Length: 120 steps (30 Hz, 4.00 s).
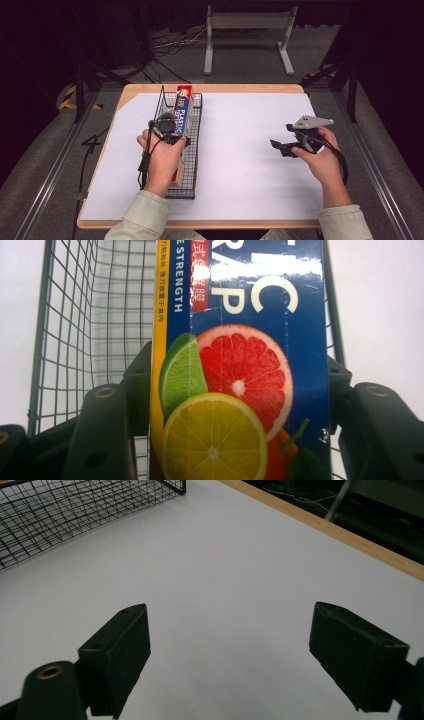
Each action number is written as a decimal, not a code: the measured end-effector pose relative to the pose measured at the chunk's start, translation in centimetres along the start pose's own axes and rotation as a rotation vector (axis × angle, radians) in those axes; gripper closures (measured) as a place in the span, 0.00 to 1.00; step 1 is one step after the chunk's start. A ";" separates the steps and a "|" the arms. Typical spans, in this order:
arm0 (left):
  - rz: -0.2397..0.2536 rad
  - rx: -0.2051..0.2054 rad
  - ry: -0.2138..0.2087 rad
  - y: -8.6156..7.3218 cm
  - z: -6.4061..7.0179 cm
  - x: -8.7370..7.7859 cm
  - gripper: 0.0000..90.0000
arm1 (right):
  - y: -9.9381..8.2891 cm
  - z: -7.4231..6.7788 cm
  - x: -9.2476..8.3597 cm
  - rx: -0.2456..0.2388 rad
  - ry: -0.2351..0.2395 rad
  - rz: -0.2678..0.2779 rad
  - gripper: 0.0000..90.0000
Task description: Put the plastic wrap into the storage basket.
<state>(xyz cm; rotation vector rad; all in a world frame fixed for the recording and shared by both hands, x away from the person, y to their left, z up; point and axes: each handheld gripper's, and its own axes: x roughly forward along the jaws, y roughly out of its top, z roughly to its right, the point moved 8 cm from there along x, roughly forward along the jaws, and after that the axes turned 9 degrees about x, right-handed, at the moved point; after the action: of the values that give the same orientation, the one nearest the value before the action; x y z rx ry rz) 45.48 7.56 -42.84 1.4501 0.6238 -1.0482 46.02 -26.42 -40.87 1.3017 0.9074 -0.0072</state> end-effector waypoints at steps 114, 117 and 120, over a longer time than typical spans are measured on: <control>0.414 0.810 -0.326 1.2 -12.9 -4.5 0.25 | -3.6 2.7 0.9 -0.016 0.060 -0.064 0.21; 0.405 0.807 -0.300 -0.1 -13.7 -3.7 0.26 | -3.8 2.8 0.7 -0.014 0.085 -0.045 0.21; 0.383 0.812 -0.273 -1.3 -14.0 -2.8 0.25 | -4.1 2.8 0.6 -0.001 0.117 -0.023 0.21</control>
<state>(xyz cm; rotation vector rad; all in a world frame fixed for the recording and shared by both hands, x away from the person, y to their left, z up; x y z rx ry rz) 46.53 21.79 -42.24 1.9589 -0.3270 -1.2150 46.03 -29.79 -44.62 1.3008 1.0220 0.0523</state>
